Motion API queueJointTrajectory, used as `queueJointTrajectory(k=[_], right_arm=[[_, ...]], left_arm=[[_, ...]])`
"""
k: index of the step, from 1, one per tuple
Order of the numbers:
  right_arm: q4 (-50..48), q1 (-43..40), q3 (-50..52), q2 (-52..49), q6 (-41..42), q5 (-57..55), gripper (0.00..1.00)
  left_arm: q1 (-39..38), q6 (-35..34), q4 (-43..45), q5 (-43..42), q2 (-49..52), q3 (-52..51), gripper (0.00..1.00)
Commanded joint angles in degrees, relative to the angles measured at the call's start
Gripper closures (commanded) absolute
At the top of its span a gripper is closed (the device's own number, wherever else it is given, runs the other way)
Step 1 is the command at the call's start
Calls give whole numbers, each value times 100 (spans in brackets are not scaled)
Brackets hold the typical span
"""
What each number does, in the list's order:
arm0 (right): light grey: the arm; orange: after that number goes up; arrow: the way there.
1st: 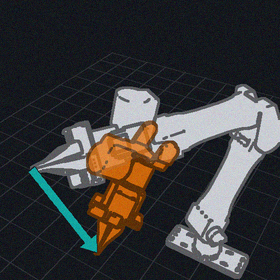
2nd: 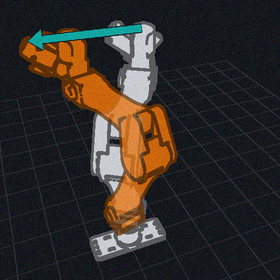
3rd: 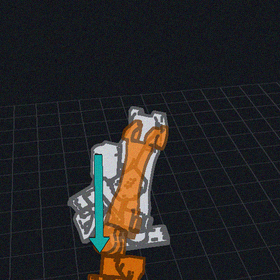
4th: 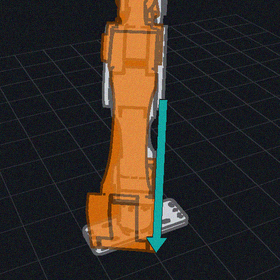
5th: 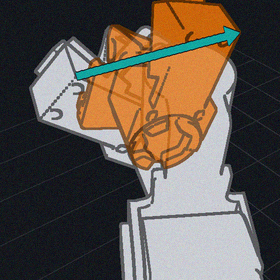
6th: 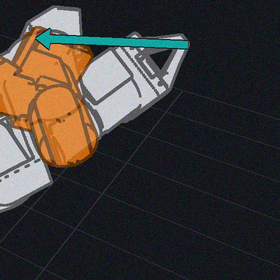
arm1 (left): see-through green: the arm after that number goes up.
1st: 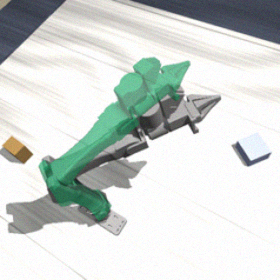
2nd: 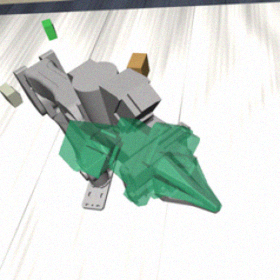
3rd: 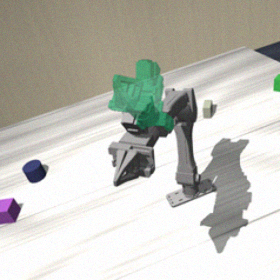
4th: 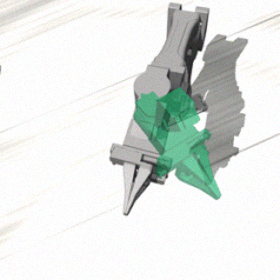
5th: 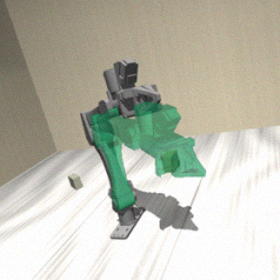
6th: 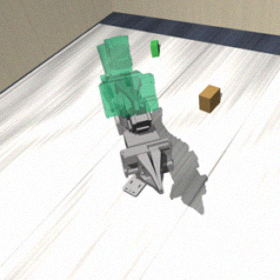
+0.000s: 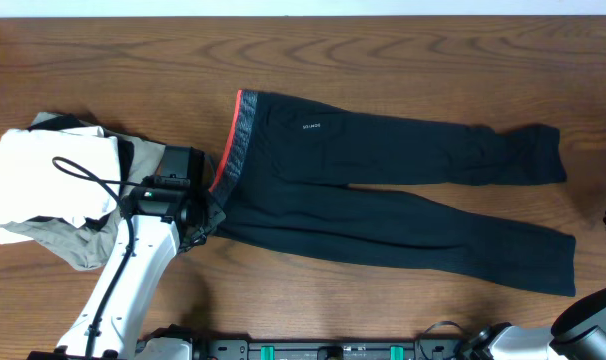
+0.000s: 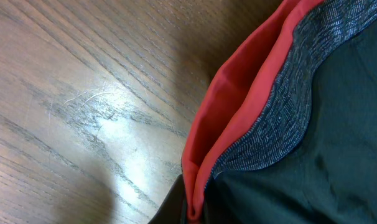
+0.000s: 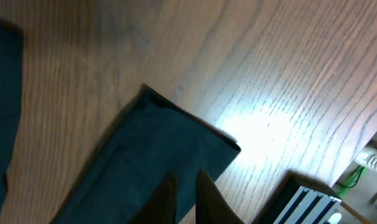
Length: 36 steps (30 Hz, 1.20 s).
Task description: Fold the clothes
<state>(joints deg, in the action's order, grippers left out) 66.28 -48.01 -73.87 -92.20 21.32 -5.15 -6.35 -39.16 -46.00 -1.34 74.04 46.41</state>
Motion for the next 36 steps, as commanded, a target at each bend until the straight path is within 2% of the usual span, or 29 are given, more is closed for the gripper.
queueJointTrajectory(k=[1, 6, 12, 13, 15, 17, 19, 20, 22, 24, 25, 27, 36], right_arm=[[28, -35, 17, -2, 131, -127, 89], [-59, -31, 52, -7, 33, 7, 88], [-673, -28, 551, -229, -280, 844, 83], [-852, -22, 627, -299, -503, 1257, 81], [-1300, 26, 697, -492, -1132, 2601, 76], [-1687, 136, 686, -629, -1399, 3467, 72], [-2085, 302, 684, -678, -1434, 3593, 66], [-2286, 396, 684, -693, -1434, 3495, 59], [-2651, 575, 684, -730, -1434, 3252, 44], [-2979, 748, 684, -817, -1460, 3110, 38], [-3123, 828, 684, -881, -1471, 3082, 36], [-3357, 966, 684, -1036, -1475, 3016, 34], [-3399, 1126, 682, -1624, -1394, 2470, 34]], left_arm=[[55, -28, 42, 48, -33, -22, 94], [55, -26, 59, 48, -33, -22, 94], [55, -28, 131, 48, -33, -22, 94], [55, -28, 153, 46, -33, -22, 94], [55, -28, 203, 46, -33, -22, 85], [55, -26, 245, 48, -33, -22, 83], [55, -28, 260, 46, -33, -22, 83], [55, -28, 258, 46, -33, -22, 83], [55, -28, 256, 46, -33, -22, 59], [55, -26, 251, 44, -31, -22, 37], [55, 9, 243, 44, -33, -22, 32], [55, 107, 238, 46, -33, -22, 28], [55, 105, 199, 46, -33, -22, 28]])
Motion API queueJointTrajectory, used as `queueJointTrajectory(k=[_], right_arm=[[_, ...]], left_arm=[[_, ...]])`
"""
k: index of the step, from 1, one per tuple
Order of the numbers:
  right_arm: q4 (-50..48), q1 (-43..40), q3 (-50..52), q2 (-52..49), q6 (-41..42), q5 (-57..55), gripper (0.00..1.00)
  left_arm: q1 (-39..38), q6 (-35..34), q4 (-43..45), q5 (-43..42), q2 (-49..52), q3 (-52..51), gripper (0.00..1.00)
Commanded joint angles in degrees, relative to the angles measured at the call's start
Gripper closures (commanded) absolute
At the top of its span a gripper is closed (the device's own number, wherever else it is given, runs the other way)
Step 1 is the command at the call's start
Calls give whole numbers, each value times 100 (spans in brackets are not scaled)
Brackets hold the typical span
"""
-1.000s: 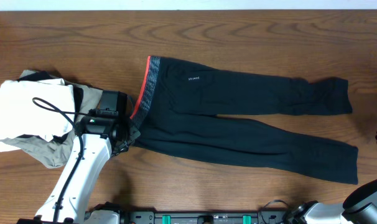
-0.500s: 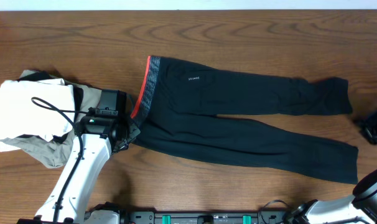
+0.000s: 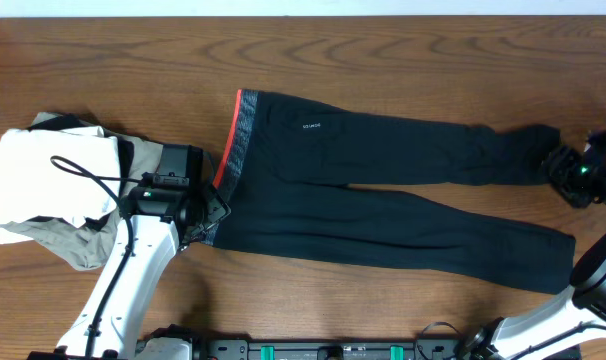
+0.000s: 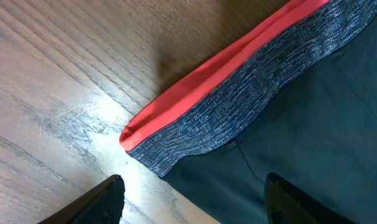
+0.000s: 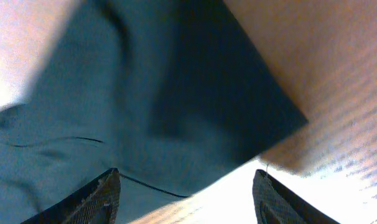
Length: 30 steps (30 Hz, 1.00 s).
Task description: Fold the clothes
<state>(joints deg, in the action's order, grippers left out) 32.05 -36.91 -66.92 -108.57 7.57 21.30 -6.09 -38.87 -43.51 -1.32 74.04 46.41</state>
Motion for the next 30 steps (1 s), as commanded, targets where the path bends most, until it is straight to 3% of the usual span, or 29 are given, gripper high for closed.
queueJointTrajectory(k=[1, 9, 18, 23, 30], right_arm=[[68, -4, -22, 87, 37, -175, 33], [841, -26, -59, 1825, 136, -262, 27], [3335, -20, -57, 3580, 525, -1209, 26], [3971, -20, -57, 3862, 481, -1211, 25], [4181, -20, -35, 3860, 444, -1255, 29]], left_arm=[[28, 76, -90, 44, -31, -22, 28], [28, 243, -404, 70, -31, -24, 26], [28, -70, -802, 70, -28, -378, 18], [28, -83, -52, 22, 22, -813, 14], [28, -81, 903, -356, 107, -1099, 16]])
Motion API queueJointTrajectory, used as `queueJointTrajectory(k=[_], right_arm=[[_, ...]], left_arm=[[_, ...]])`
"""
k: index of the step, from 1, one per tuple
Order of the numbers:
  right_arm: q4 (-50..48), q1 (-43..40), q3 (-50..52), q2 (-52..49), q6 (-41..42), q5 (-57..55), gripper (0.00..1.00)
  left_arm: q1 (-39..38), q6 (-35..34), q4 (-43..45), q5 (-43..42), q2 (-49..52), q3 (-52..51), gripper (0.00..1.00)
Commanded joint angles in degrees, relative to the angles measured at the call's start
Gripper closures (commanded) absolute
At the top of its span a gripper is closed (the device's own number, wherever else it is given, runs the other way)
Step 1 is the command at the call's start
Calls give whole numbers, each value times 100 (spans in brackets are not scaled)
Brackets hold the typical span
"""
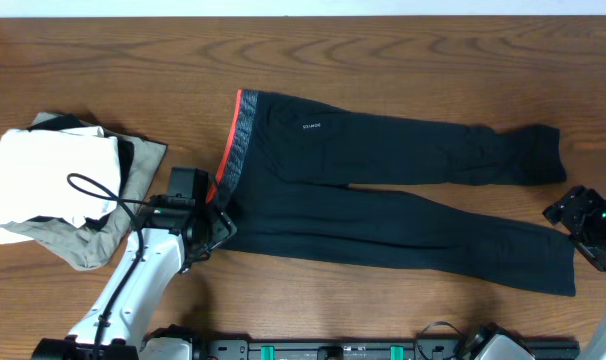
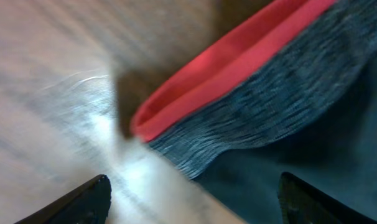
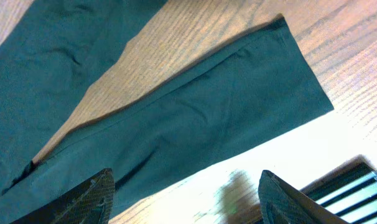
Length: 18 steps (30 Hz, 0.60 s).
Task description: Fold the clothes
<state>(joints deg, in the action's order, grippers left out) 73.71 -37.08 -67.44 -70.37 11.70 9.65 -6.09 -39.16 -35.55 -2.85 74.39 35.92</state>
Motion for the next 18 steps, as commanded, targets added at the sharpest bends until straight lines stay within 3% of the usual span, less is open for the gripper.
queueJointTrajectory(k=[1, 11, 18], right_arm=[[0, -4, 17, 37, 31, -90, 29], [-4, -4, 17, 35, 42, -116, 28], [-20, -2, 17, 35, 42, -219, 28]], left_arm=[[28, -52, 212, -262, 90, -72, 18], [28, -74, 286, -273, 463, -120, 20], [28, -599, 251, 59, 544, -122, 20]])
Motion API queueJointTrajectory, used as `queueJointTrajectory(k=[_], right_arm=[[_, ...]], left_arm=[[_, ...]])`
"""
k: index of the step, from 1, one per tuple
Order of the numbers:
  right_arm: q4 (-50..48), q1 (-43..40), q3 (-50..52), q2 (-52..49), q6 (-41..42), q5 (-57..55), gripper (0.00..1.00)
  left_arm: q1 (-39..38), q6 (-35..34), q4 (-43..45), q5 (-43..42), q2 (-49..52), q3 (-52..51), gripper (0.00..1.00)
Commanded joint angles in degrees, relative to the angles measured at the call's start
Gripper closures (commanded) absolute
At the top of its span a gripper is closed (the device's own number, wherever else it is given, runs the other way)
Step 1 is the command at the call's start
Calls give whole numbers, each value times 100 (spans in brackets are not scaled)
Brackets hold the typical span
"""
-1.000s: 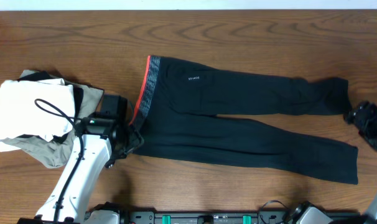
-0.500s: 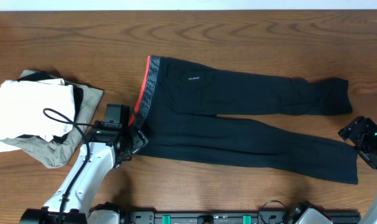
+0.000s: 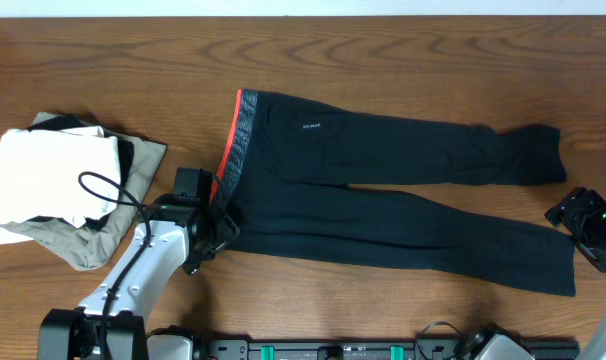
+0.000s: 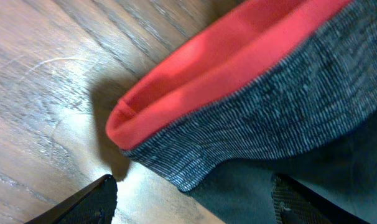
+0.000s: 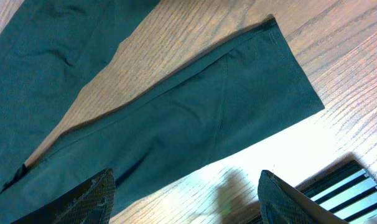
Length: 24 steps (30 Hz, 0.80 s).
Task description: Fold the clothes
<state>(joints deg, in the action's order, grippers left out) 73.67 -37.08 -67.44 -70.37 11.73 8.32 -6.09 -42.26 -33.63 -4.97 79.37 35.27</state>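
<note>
Dark trousers (image 3: 383,200) lie flat on the wooden table, with the red and grey waistband (image 3: 231,140) at the left and both legs running right. My left gripper (image 3: 209,232) stands open at the waistband's near corner (image 4: 176,137); the corner sits just ahead of its fingertips (image 4: 100,194), untouched. In the left wrist view, the left gripper (image 4: 195,205) holds nothing. My right gripper (image 3: 589,222) is open beside the near leg's cuff (image 5: 282,81). The right gripper (image 5: 187,202) hovers over bare wood.
A pile of white and beige clothes (image 3: 53,185) lies at the left, close to my left arm. A black rail (image 3: 333,350) runs along the table's front edge and shows again as the rail (image 5: 356,180) by the right gripper.
My left gripper has come slightly closer to the waistband's near corner, which now looks larger. The right gripper has hardly moved. Both stay open and the trousers lie as before.
First my left gripper was shut at the waistband corner and my right was shut at the near leg's cuff. Then both were open, the waistband lay flat, and the right was over the far leg's cuff. After that the right was back by the near cuff.
</note>
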Motion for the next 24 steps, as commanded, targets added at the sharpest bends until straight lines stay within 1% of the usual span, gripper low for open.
queueJointTrajectory(k=[1, 4, 6, 7, 8, 10, 13, 19, 24], right_arm=[[-20, -2, 17, 35, 39, -83, 28], [-22, -2, 17, 35, 39, -85, 28], [-33, -2, 17, 35, 37, -85, 28], [-33, -2, 17, 35, 37, -85, 29], [-33, -2, 17, 35, 37, -87, 28], [-31, -2, 17, 35, 37, -90, 28], [-24, -2, 17, 33, 42, -238, 28], [-190, -9, 352, -9, 232, -533, 27], [-654, -63, 1353, -13, 686, -503, 24]], left_arm=[[28, -284, 184, 269, 81, -61, 20], [28, -286, 551, 262, 247, -114, 21], [28, -289, 675, 260, 393, -131, 26], [28, -286, 719, 258, 461, -131, 30], [28, -286, 741, 258, 535, -131, 38], [28, -282, 730, 227, 603, -131, 58], [28, -238, 667, 63, 592, -129, 94], [28, -142, 326, -238, 470, -129, 94], [28, 173, 68, -372, 138, -129, 94]])
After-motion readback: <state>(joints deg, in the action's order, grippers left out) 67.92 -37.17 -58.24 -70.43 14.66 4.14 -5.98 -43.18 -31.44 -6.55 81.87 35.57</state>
